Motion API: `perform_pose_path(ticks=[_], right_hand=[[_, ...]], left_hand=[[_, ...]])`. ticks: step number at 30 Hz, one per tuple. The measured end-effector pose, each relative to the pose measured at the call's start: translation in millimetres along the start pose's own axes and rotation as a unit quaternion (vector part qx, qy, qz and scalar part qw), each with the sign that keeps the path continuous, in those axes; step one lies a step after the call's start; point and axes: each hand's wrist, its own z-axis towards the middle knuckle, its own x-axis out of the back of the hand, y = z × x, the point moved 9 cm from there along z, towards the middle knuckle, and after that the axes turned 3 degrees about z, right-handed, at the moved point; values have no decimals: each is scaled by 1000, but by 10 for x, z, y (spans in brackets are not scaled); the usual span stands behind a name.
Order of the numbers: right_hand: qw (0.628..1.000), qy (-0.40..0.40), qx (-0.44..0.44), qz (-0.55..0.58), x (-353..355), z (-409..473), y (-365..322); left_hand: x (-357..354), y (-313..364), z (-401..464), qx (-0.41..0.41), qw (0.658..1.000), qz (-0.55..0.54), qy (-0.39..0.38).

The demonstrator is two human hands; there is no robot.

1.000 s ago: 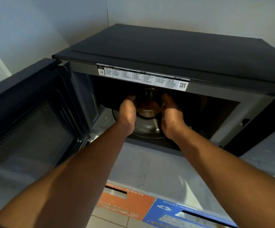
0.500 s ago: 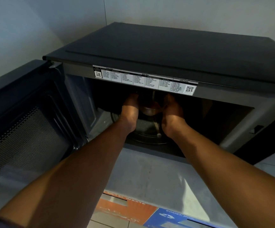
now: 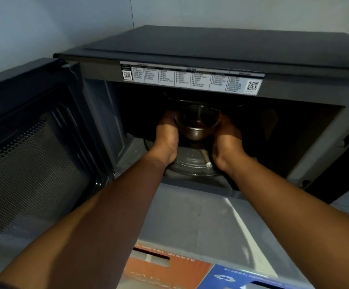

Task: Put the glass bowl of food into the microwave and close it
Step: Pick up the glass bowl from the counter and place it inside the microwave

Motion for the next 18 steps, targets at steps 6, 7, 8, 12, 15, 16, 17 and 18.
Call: perform_pose_path(ticks=[6,7,8,12,15,16,17,18], right_hand=[[997,29,58,-33,15,-240,-142],[996,31,66,-45,23,-300,-178],[995,35,69,-58,36,-367,-222],[987,37,78,-139,114,-620,-374],[977,20,81,-195,159,-881,-439],[975,10,89,-203,162,-990,-485],[973,8,91,-211,161,-1096,-544],[971,11,92,-222,174,-1178,-598]], left_hand=[[202,217,-148,-92,993,38,61],[240,270,-200,-122,987,74,80],[271,325,-263,-148,978,113,95],[372,428,-519,-201,935,263,129],[444,470,-779,-197,905,347,147],[459,514,-899,-192,896,372,147],[475,555,-1008,-183,891,390,146],[482,592,-1114,-177,883,409,148]])
